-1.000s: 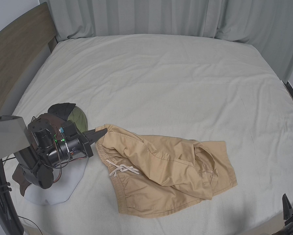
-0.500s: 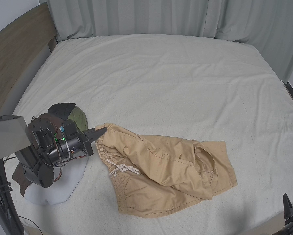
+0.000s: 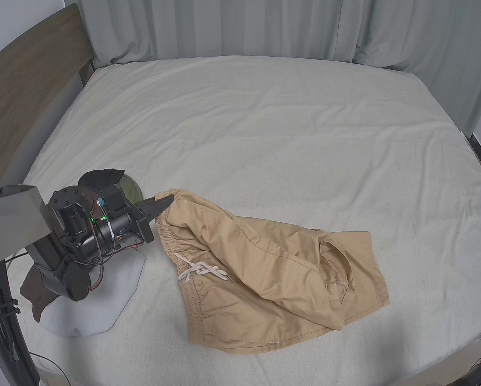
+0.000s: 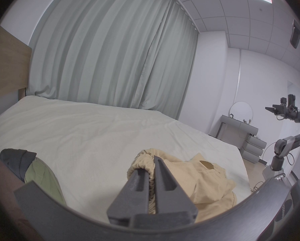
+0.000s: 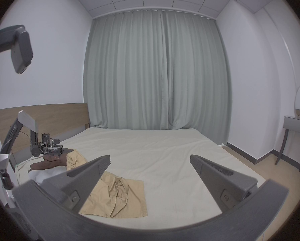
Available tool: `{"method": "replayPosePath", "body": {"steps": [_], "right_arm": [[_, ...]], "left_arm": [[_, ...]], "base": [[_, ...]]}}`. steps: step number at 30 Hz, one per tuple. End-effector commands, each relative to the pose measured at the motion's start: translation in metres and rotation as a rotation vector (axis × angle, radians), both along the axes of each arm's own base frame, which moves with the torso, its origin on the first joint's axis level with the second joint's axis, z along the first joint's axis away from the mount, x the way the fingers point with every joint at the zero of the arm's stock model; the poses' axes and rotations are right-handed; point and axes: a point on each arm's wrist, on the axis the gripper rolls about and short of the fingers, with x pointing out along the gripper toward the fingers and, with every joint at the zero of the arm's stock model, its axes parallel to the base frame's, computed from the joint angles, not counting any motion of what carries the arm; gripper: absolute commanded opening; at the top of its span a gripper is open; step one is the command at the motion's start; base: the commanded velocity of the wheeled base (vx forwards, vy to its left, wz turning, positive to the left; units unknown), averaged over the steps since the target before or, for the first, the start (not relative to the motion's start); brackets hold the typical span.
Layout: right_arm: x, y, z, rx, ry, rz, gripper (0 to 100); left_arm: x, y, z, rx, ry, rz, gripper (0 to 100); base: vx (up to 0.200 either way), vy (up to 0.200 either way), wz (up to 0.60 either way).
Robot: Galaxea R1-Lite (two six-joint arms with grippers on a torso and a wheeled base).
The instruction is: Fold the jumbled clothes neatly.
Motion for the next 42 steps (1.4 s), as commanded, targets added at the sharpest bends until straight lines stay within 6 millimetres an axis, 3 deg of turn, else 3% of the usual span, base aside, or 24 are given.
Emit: {"method": "replayPosePath", "body": {"steps": [1, 6, 19, 42], "right_arm": [[0.036, 0.000, 0.032, -0.006, 0.144, 0.049, 100], [0.058, 0.001, 0.044, -0.006, 0.216, 0.105, 100], [0.114, 0.016, 0.047, 0.032, 0.428, 0.345, 100], [0.166, 0.031, 0.036, 0.086, 0.609, 0.507, 100]], "left_arm": [[0.007, 0.004, 0.010, -0.016, -0.039, 0.025, 0], [0.009, 0.003, 0.008, -0.017, -0.038, 0.028, 0], [0.008, 0.007, 0.001, -0.010, -0.013, 0.038, 0], [0.008, 0.011, 0.000, -0.010, -0.005, 0.049, 0]], "base": [[0.000, 0.000, 0.00], [0.000, 0.000, 0.00], [0.000, 0.000, 0.00], [0.000, 0.000, 0.00]]}}
